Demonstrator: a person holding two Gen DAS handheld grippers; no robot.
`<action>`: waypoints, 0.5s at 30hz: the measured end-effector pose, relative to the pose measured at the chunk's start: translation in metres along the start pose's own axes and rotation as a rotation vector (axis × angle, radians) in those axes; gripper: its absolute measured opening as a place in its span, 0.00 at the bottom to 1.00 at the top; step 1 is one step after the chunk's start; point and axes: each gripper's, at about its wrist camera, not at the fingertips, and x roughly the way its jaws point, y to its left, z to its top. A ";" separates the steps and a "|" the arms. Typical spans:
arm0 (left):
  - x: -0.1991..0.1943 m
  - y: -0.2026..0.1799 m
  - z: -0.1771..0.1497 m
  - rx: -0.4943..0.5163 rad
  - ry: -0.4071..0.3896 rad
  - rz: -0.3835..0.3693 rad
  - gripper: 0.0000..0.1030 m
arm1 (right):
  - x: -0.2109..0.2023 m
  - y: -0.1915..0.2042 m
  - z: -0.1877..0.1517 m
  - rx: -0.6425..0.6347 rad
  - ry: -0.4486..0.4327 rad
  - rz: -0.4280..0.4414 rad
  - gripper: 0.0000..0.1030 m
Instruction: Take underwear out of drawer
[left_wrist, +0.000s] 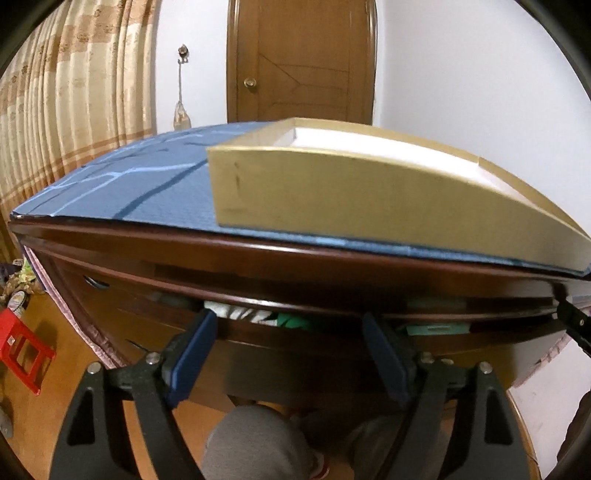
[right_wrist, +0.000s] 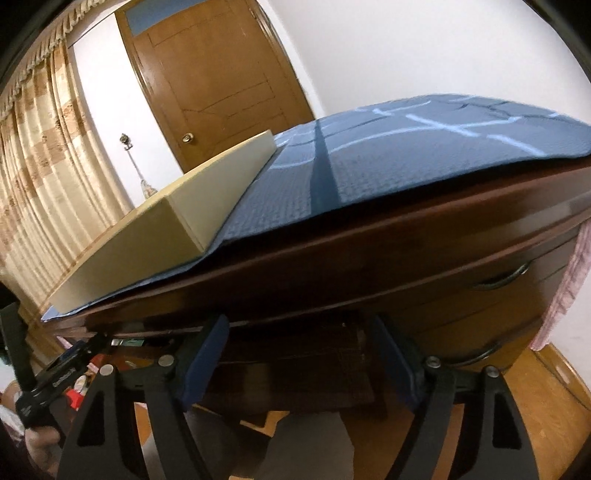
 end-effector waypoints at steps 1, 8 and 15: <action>0.000 -0.001 0.000 -0.002 0.002 0.000 0.81 | 0.004 -0.001 0.001 0.003 0.014 0.026 0.78; 0.005 -0.004 0.000 0.022 0.019 0.023 0.82 | 0.028 0.007 0.008 -0.046 0.064 0.034 0.76; 0.005 -0.007 0.002 0.040 0.020 0.031 0.82 | 0.032 0.016 0.008 -0.079 0.103 -0.003 0.76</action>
